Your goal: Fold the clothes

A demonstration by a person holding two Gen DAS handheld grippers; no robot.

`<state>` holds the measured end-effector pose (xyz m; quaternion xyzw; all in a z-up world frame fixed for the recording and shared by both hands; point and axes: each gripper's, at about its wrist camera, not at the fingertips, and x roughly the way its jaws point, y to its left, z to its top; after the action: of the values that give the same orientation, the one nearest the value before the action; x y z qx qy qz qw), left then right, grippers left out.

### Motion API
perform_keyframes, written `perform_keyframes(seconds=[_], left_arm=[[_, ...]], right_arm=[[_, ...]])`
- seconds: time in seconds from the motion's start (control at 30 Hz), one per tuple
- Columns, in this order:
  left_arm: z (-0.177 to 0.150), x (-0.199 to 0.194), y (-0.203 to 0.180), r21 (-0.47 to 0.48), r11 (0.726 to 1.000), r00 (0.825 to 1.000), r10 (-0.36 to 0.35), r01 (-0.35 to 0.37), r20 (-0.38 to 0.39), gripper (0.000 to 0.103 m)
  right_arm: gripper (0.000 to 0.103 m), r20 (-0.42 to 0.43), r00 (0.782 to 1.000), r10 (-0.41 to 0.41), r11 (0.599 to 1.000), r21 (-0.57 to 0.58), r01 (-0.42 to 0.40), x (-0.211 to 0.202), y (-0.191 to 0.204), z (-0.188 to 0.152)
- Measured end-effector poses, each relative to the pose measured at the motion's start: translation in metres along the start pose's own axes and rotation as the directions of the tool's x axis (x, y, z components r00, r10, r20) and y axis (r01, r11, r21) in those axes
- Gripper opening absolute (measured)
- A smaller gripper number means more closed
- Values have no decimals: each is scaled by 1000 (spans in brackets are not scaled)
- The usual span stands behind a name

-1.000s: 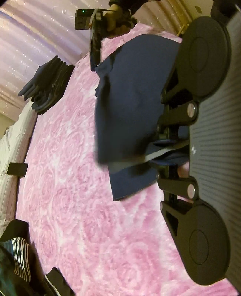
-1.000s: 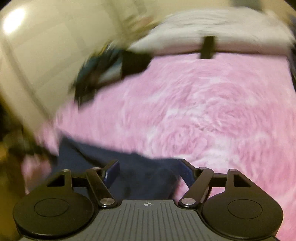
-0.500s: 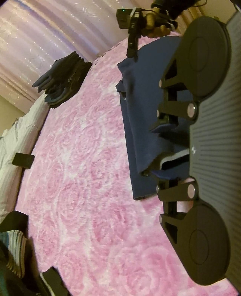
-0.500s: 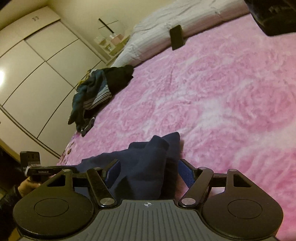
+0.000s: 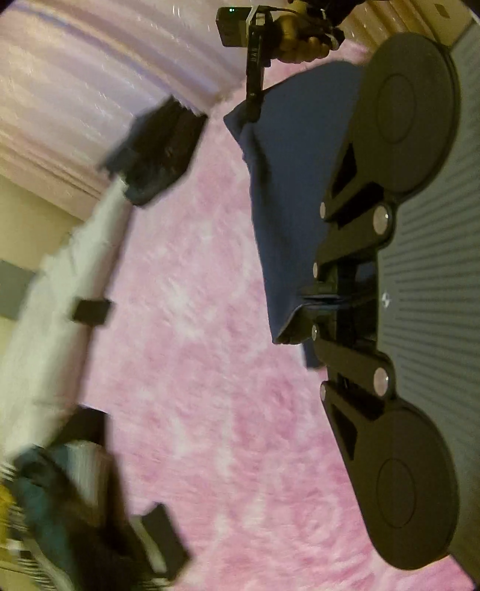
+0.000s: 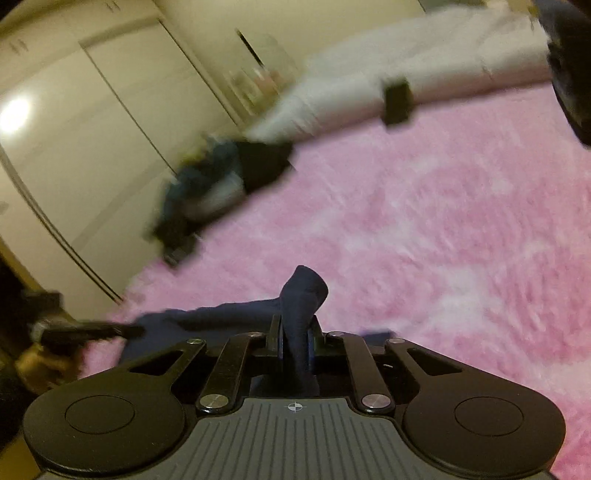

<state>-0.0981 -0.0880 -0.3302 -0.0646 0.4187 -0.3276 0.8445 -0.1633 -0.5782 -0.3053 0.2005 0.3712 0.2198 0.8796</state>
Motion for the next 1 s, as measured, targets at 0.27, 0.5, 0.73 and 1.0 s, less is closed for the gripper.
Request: perform_keyframes(seconds=[0.27, 0.5, 0.73, 1.0], left_arm=[[-3, 21, 20, -26, 999, 999, 22, -23, -48, 0], [12, -11, 19, -19, 993, 993, 118, -118, 13, 0], [26, 14, -45, 168, 984, 996, -40, 53, -79, 0], [22, 87, -54, 211, 974, 976, -38, 84, -213, 3]], right_arm=[[10, -36, 999, -29, 999, 43, 30, 17, -23, -11], [23, 88, 986, -143, 990, -1, 143, -8, -9, 4], [23, -123, 992, -26, 978, -207, 0, 12, 50, 3], [23, -179, 973, -147, 980, -159, 119, 66, 3, 30]])
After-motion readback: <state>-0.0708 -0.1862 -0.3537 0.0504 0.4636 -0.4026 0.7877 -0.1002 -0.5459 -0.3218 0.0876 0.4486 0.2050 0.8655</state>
